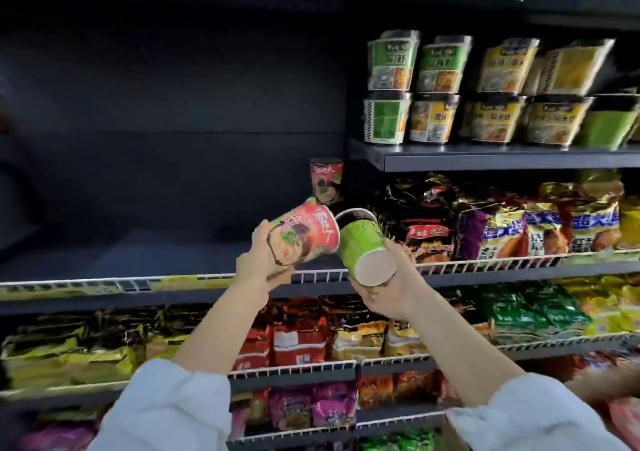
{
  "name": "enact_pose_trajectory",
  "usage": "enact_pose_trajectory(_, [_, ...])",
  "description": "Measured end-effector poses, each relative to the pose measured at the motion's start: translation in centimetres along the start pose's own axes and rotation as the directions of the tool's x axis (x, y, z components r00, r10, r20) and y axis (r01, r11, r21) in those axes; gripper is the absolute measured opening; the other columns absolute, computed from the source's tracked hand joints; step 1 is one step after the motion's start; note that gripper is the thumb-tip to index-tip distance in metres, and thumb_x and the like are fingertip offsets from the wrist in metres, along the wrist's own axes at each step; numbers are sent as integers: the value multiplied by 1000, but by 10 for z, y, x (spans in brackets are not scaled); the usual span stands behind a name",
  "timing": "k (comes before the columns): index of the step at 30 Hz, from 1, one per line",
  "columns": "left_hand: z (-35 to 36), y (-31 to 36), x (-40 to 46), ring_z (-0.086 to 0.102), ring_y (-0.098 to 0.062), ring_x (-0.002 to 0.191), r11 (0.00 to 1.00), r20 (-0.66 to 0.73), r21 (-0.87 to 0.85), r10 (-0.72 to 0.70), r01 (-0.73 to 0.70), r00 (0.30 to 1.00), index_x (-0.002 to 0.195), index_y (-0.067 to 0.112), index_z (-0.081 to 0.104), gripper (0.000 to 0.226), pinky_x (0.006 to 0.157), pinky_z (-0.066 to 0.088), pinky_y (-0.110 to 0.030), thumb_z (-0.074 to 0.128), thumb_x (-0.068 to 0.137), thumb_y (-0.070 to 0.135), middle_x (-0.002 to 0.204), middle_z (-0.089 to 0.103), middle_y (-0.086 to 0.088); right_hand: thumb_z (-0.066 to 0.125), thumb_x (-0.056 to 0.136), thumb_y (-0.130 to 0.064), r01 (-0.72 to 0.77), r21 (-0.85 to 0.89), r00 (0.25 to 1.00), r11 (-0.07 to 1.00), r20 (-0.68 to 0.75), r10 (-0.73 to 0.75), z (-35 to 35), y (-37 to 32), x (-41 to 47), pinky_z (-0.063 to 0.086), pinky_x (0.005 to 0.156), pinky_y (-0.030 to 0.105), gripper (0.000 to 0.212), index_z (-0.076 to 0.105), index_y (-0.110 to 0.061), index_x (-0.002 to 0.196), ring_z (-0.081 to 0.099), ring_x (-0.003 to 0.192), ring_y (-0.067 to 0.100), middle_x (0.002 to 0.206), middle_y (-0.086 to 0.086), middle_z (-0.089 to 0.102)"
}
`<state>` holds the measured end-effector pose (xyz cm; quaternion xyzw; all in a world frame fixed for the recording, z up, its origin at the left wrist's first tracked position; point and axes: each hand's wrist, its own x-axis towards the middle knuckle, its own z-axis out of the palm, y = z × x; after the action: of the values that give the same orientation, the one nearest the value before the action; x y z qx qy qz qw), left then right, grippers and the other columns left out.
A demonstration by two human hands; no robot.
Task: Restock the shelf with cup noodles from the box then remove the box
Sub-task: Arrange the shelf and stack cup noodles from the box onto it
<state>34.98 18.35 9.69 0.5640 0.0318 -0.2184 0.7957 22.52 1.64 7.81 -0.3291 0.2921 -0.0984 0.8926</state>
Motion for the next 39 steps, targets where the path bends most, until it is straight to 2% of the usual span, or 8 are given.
enact_pose_trajectory(3, [-12, 13, 20, 61, -25, 86, 987, 147, -123, -81, 100, 986, 117, 8, 55, 52, 85, 53, -44, 52, 90, 52, 98, 62, -12, 67, 84, -37, 104, 77, 993, 992, 39, -107, 28, 7, 26, 51, 93, 42, 49, 50, -9, 121, 58, 101, 31, 115, 17, 55])
enact_pose_trajectory(7, [-16, 29, 51, 62, -35, 89, 960, 254, -182, -162, 212, 954, 118, 9, 48, 52, 91, 50, -48, 56, 88, 51, 103, 56, -20, 69, 84, -23, 191, -150, 981, 970, 15, -191, 45, 1, 66, 41, 106, 38, 49, 47, -11, 125, 53, 116, 24, 124, 9, 53])
enact_pose_trajectory(12, [-14, 29, 103, 64, -29, 99, 983, 286, -15, -170, 181, 943, 128, 9, 48, 68, 86, 51, -36, 65, 78, 52, 114, 61, -19, 79, 72, -15, 314, -580, 933, 751, 44, -356, 52, -18, 130, 44, 93, 29, 37, 66, -14, 107, 59, 105, 18, 105, -1, 68])
enact_pose_trajectory(18, [11, 35, 153, 62, -29, 103, 987, 375, 0, -147, 158, 915, 124, 9, 52, 55, 87, 54, -38, 61, 84, 46, 114, 60, -18, 92, 23, -49, 307, -815, 829, 492, -26, -559, 31, -35, 229, 52, 93, 38, 116, 49, -15, 125, 62, 106, 18, 113, -2, 65])
enact_pose_trajectory(24, [34, 33, 191, 60, -34, 111, 975, 421, -74, -161, 210, 893, 117, 5, 50, 44, 75, 60, -40, 63, 85, 32, 119, 59, -24, 92, 50, -16, 235, -892, 834, 387, -19, -551, 29, -47, 270, 48, 99, 36, 86, 53, -12, 127, 58, 115, 23, 123, 5, 61])
enact_pose_trajectory(29, [42, 23, 218, 67, -26, 103, 982, 385, 188, -96, 24, 918, 128, 2, 43, 53, 87, 55, -34, 67, 83, 20, 117, 64, -17, 92, 52, -11, 162, -922, 872, 353, -34, -488, 18, -48, 289, 47, 90, 26, 82, 55, -8, 126, 58, 113, 23, 124, 8, 63])
enact_pose_trajectory(34, [59, 16, 232, 61, -14, 108, 869, 359, 432, 80, -242, 930, 128, 11, 46, 57, 100, 46, -34, 74, 79, 20, 119, 63, -3, 92, 52, -12, 144, -943, 895, 299, -5, -446, 9, -52, 289, 44, 95, 24, 84, 53, -10, 126, 56, 117, 22, 125, 6, 61])
enact_pose_trajectory(39, [89, 11, 227, 57, -2, 98, 746, 440, 482, 247, -459, 864, 122, 18, 49, 55, 78, 45, -15, 77, 75, 24, 110, 61, 10, 88, 58, -5, 194, -925, 940, 326, 80, -332, 6, -57, 278, 40, 101, 27, 94, 38, -13, 137, 50, 123, 19, 135, 5, 54])
